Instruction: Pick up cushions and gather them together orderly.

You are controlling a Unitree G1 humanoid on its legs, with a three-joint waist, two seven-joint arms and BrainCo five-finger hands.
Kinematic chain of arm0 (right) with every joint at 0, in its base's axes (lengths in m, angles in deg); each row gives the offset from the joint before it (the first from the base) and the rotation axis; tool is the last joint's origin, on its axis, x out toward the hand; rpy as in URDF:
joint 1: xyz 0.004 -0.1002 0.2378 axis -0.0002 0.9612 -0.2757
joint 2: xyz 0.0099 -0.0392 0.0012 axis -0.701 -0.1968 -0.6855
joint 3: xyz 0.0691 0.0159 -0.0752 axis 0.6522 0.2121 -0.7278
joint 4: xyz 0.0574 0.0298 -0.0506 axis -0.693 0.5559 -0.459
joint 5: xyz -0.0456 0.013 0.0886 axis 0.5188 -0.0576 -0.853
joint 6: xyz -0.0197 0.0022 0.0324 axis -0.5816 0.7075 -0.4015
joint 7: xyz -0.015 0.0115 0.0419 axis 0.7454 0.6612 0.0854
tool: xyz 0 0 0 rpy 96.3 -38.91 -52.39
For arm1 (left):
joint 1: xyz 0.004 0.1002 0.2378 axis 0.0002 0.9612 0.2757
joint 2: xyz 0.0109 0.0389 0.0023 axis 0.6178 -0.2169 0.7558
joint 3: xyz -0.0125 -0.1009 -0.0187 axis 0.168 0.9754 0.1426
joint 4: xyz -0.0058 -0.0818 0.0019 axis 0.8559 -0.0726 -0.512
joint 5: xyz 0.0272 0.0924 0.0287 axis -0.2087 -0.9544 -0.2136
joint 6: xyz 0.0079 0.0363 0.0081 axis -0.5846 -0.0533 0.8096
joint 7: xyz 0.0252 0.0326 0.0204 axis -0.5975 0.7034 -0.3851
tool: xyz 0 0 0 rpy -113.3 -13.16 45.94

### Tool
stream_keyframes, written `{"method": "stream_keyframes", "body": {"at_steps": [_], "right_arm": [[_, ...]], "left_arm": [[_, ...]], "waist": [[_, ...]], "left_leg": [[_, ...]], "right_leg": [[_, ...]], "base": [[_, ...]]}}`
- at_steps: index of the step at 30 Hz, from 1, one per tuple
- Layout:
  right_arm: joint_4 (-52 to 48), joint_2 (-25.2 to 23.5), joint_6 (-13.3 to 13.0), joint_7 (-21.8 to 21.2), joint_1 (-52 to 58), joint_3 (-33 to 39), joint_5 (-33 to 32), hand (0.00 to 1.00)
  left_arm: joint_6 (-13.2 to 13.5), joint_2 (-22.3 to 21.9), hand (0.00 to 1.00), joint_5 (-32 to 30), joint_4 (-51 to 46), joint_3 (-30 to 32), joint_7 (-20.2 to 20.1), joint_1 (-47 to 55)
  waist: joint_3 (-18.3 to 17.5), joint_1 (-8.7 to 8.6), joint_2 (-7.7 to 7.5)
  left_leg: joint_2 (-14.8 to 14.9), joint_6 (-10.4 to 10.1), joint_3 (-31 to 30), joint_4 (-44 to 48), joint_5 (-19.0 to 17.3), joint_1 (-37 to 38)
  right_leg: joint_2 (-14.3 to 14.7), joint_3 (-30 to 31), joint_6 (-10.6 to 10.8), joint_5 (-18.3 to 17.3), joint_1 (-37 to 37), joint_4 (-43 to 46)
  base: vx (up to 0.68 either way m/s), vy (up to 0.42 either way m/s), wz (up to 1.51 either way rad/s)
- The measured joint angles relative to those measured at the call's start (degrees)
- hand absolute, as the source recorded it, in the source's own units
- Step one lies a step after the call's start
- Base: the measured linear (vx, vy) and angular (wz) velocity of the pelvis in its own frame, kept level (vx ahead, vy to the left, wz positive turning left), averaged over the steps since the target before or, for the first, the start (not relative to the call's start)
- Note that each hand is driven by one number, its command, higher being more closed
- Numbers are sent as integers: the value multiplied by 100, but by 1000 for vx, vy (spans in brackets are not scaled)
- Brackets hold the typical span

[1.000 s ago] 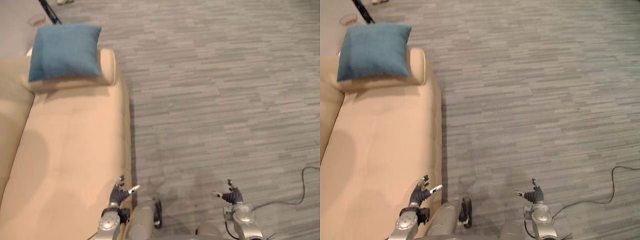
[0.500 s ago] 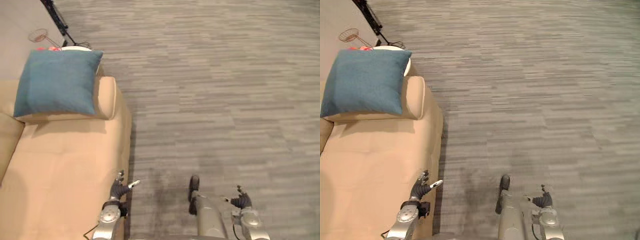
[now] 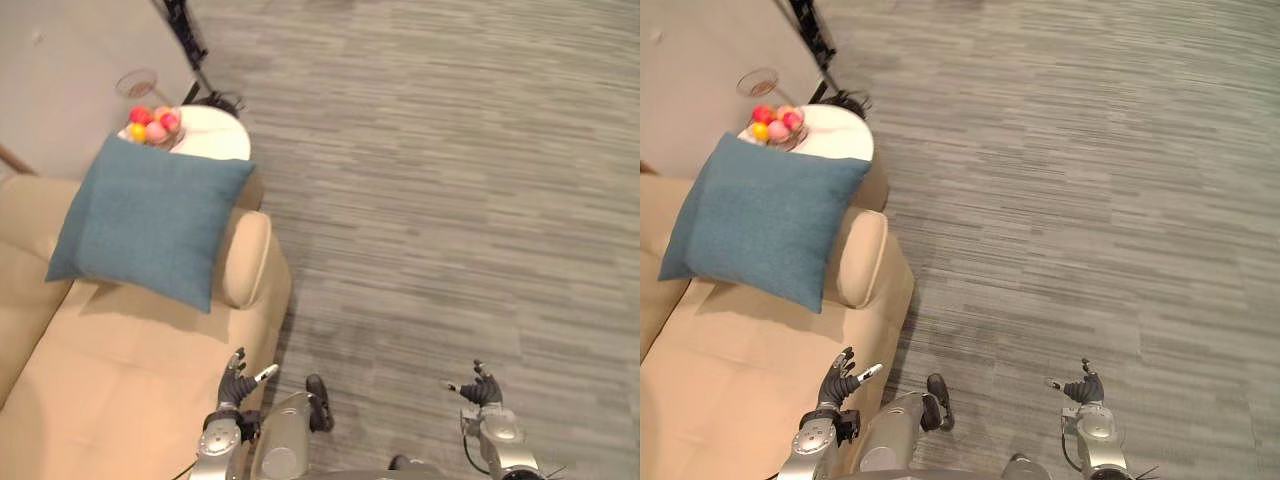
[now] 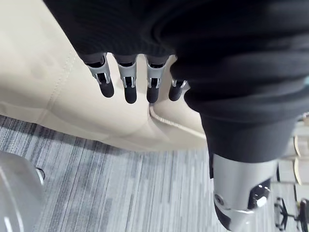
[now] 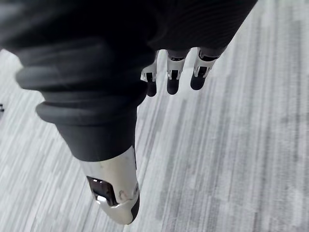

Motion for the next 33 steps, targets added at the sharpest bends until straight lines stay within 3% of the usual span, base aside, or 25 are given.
{"method": "stream_keyframes", "body": {"at_steps": [1, 2, 3, 4, 5, 8, 10, 11, 12, 14, 15, 16, 17, 18, 20, 22, 24, 27, 33], "right_arm": [[-2, 2, -7, -6, -26, -4, 13, 0], [3, -17, -6, -19, -12, -23, 66, 0], [24, -28, -6, -22, 5, -40, 124, 0], [111, -37, -6, -23, 27, -87, 197, 0], [173, -43, -4, -24, 58, -103, 213, 0], [167, -56, -5, -32, 230, -124, 219, 0], [141, -64, 1, -32, 277, -124, 207, 0], [112, -64, 0, -27, 305, -120, 195, 0], [-106, -75, 1, -23, 492, -107, 163, 0], [-272, -104, 0, -21, 610, -81, 146, 0], [-443, -202, -1, -20, 761, -61, 110, 0], [-523, -240, -2, -20, 859, -45, 101, 0], [-696, -236, -7, -20, 855, 47, 38, 0], [-831, -253, -15, -19, 823, 56, -14, 0], [-1175, -389, -80, -15, 798, 141, -62, 0], [-1256, -507, -121, -7, 803, 281, -119, 0], [-1232, -598, -141, -8, 796, 342, -127, 0], [-1043, -592, -133, 10, 768, 692, -255, 0], [-969, -459, -56, 153, 754, 1402, -279, 0]], "left_arm": [[-4, -47, 0, 2, -8, -19, -10, 149], [-3, -31, 0, 3, -14, -9, -10, 270], [-2, 4, 0, 8, -14, 4, -5, 313], [-3, 82, 0, 53, -11, 32, 10, 349], [2, 92, 0, 120, -17, 73, 22, 377], [5, 104, 0, 234, -9, 126, 39, 405], [11, 91, 0, 343, -7, 112, 40, 294], [10, 81, 0, 348, 3, 97, 40, 244], [17, 30, 0, 364, 4, 8, 41, 11], [21, -17, 0, 392, 9, 6, 40, -83], [41, -6, 0, 403, -6, 4, 30, -90], [33, -52, 0, 403, 58, 9, 29, -102], [20, -257, 0, 404, 26, 5, 16, -16], [23, -317, 0, 404, 13, 5, 13, 32], [19, -403, 0, 404, -12, 37, 3, 31], [18, -423, 0, 407, -18, 43, 1, 29], [21, -388, 0, 412, -37, 30, 3, 29], [-7, -238, 0, 408, 7, -39, 1, 9], [-61, 345, 0, 330, 10, -108, 1, -79]], "waist": [[-11, 3, -24], [-45, 9, -57], [-62, -23, -69], [-69, -106, -84], [-79, -119, -81], [-128, -136, -70], [-136, -245, -31], [-142, -263, -17], [-147, -252, -6], [-159, -252, -27], [-250, -249, -203], [-272, -302, -176], [-390, -202, 24], [-431, -208, 106], [-450, -215, 167], [-451, -222, 142], [-495, -222, 75], [-532, -233, -2], [-543, -294, -115]], "left_leg": [[-161, 5, -49, 70, -285, 300], [-367, 32, -182, 20, -461, 576], [-482, 58, -307, -35, -531, 729], [-694, 78, -638, -202, -585, 1016], [-836, 79, -908, -428, -583, 1314], [-1060, 78, -1592, -715, -583, 1708], [-1213, 69, -2522, -765, -580, 1853], [-1235, 50, -2772, -758, -589, 1869], [-1299, -167, -3562, -667, -697, 1983], [-1330, -365, -3880, -518, -805, 2026], [-1464, -648, -4175, -309, -963, 2033], [-1453, -771, -4285, -229, -1045, 2077], [-1146, -953, -4341, -120, -1021, 1987], [-979, -1057, -4192, -109, -962, 1955], [-392, -1414, -3110, -83, -735, 1784], [30, -1258, -2107, -118, -593, 1745], [195, -1166, -1443, -351, -459, 1749], [267, -1146, -575, -1172, -270, 1731], [-55, -1153, -442, -1998, 315, 1940]], "right_leg": [[-346, 184, 155, -27, -255, 1238], [-656, 408, 431, 403, -632, 2472], [-779, 586, 470, 447, -892, 3174], [-809, 722, 158, 202, -1253, 4127], [-762, 736, -95, -55, -1518, 4401], [-472, 744, -339, -385, -2091, 3859], [190, 1577, -436, -450, -2681, 2617], [328, 1837, -407, -428, -2785, 2329], [684, 2670, -263, -144, -2989, 1465], [743, 2987, -215, 143, -2968, 1002], [666, 3336, -158, 787, -2898, 580], [603, 3229, -263, 1007, -2842, 834], [611, 2702, -449, 857, -2713, 930], [600, 2469, -509, 806, -2615, 863], [561, 1789, -701, 716, -2244, 659], [561, 1286, -801, 663, -1875, 463], [511, 1006, -829, 657, -1704, 248], [448, 543, -793, 912, -1663, -285], [403, 499, -825, 1387, -1418, -958]], "base": [[511, 287, 53], [604, 320, 65], [388, 157, 107], [478, 124, 137], [474, 55, 141], [426, 6, 139], [461, -122, 194], [574, -233, 273], [406, -217, 230], [362, -249, 220], [386, -378, 225], [491, -494, 250], [381, -412, 173], [279, -289, 161], [173, -285, 146], [84, -240, 123], [-19, -130, 104], [-56, -26, 78], [-59, -4, 16]]}}
